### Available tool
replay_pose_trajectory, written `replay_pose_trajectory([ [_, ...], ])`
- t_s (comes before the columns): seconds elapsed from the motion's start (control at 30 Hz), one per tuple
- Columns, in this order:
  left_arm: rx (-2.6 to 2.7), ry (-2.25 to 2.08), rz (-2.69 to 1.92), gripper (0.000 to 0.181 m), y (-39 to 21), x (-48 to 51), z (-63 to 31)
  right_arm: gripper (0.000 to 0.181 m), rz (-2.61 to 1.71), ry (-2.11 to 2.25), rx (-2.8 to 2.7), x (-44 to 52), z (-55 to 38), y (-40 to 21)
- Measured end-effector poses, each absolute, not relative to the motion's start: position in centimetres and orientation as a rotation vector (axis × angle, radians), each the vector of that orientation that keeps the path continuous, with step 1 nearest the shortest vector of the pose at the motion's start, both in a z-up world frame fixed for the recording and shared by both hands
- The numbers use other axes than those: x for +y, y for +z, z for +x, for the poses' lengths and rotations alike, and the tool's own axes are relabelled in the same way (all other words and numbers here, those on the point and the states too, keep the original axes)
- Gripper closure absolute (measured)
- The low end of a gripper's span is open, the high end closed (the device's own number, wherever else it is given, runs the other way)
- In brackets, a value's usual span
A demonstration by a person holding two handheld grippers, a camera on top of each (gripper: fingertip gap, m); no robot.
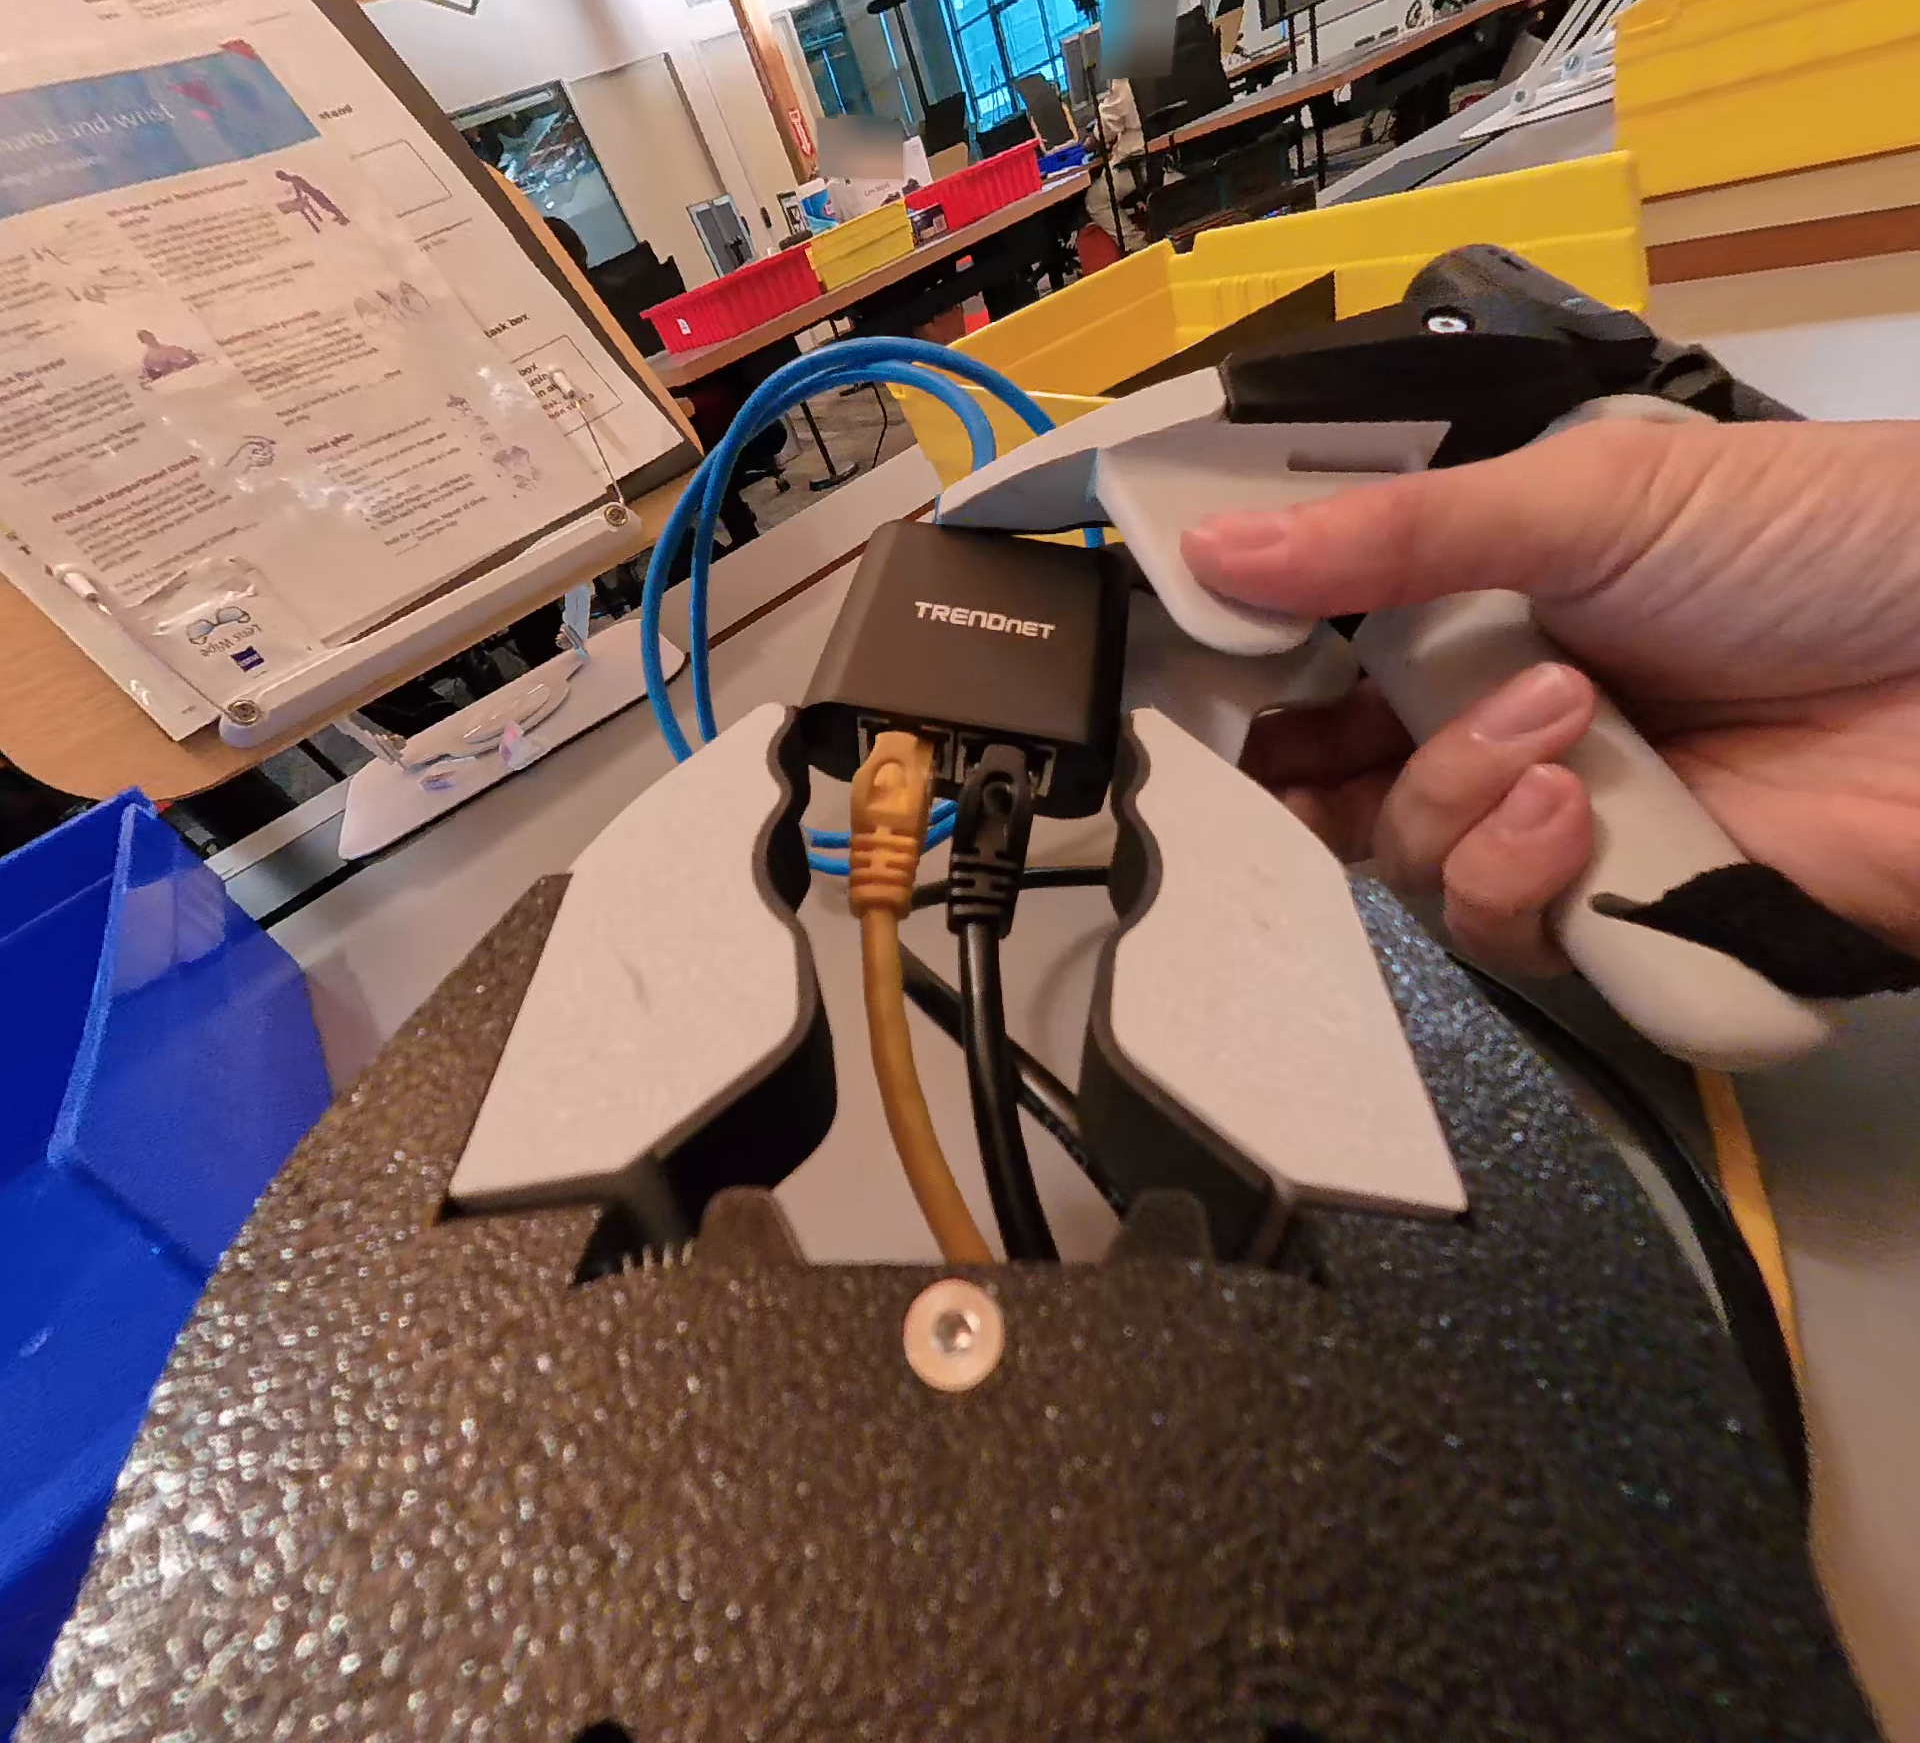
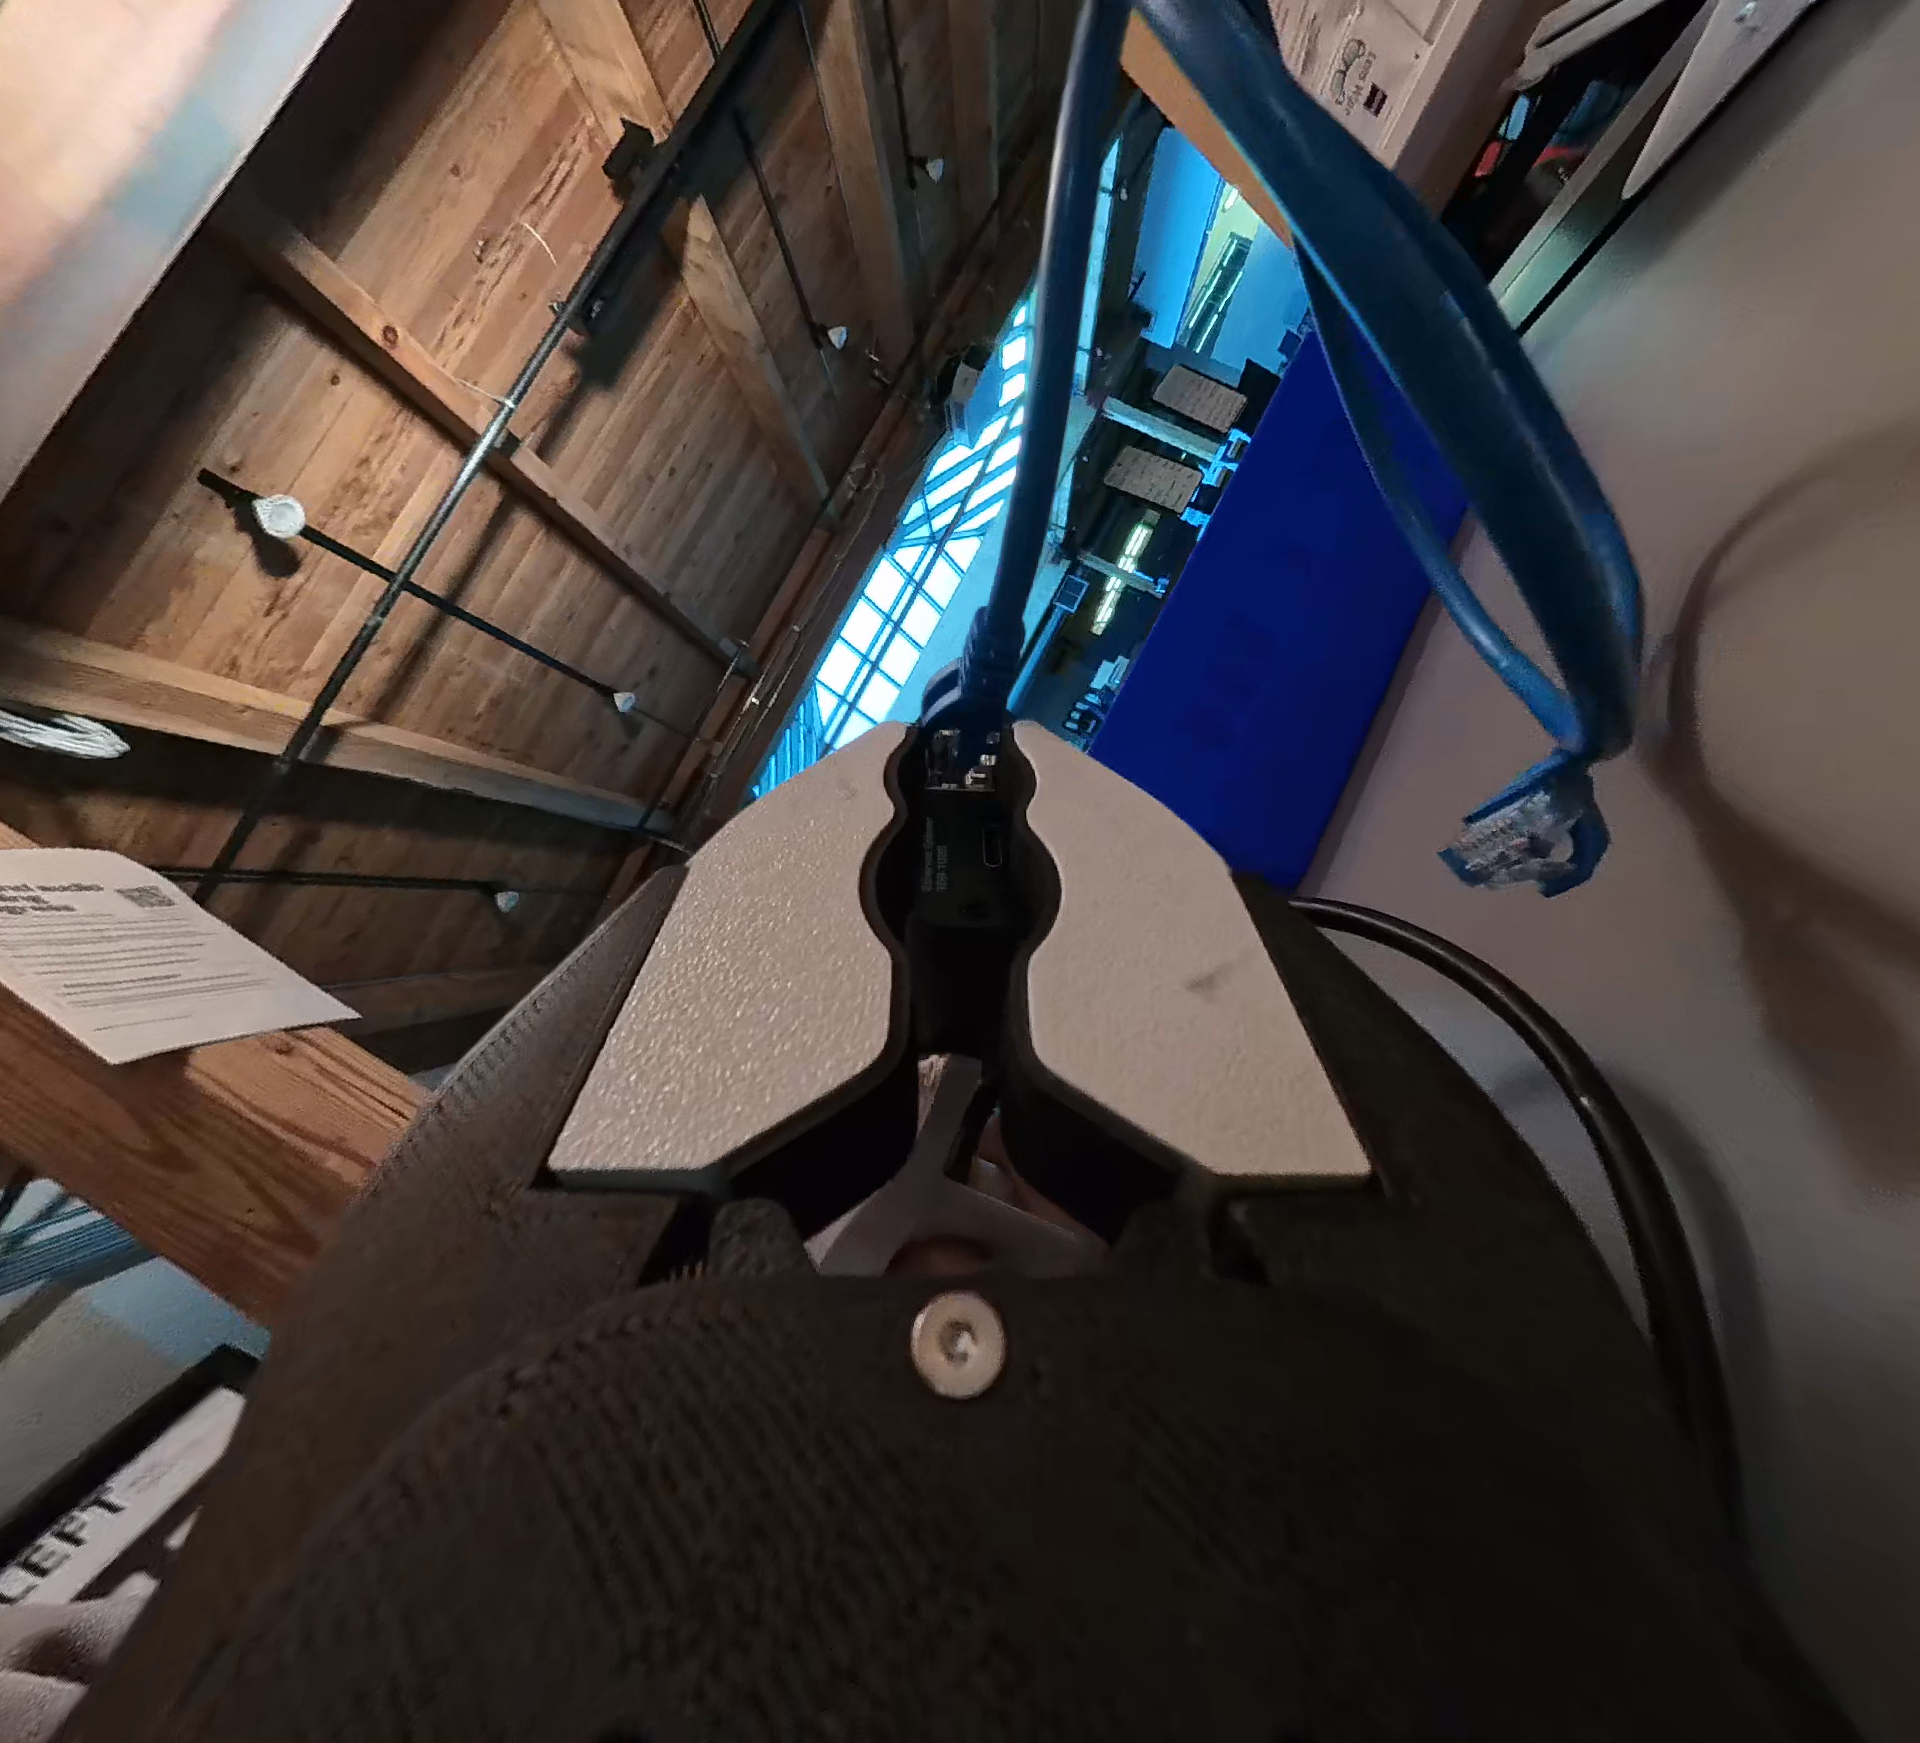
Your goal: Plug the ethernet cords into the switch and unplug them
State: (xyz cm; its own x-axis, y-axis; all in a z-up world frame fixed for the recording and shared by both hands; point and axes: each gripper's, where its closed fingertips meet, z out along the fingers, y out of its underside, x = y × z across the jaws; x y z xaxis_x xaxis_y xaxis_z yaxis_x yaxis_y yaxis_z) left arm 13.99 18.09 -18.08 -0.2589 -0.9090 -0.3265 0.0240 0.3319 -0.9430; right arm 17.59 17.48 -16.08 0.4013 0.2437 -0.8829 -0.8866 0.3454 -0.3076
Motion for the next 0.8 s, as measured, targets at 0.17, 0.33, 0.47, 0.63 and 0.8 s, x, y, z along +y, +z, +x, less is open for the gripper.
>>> replay_pose_trajectory([
  [0.17, 1.552, -1.119, -0.827, 0.126, -18.3, 18.0, 14.0, 0.168, -0.990, 0.759, 0.787, 17.4, 17.4, -16.0],
  [0.33, 1.554, -1.114, -0.849, 0.126, -18.5, 17.7, 14.0, 0.170, -1.043, 0.675, 0.715, 17.1, 17.5, -16.3],
  [0.47, 1.527, -1.104, -0.845, 0.126, -18.3, 18.0, 13.9, 0.170, -1.022, 0.637, 0.692, 16.1, 18.5, -15.6],
  [0.63, 1.499, -1.138, -0.848, 0.126, -17.6, 18.4, 13.8, 0.170, -1.179, 0.465, 0.556, 15.1, 18.8, -13.9],
  [0.8, 1.453, -1.142, -0.871, 0.126, -16.3, 20.4, 13.6, 0.170, -1.379, 0.194, 0.409, 12.4, 19.4, -10.2],
])
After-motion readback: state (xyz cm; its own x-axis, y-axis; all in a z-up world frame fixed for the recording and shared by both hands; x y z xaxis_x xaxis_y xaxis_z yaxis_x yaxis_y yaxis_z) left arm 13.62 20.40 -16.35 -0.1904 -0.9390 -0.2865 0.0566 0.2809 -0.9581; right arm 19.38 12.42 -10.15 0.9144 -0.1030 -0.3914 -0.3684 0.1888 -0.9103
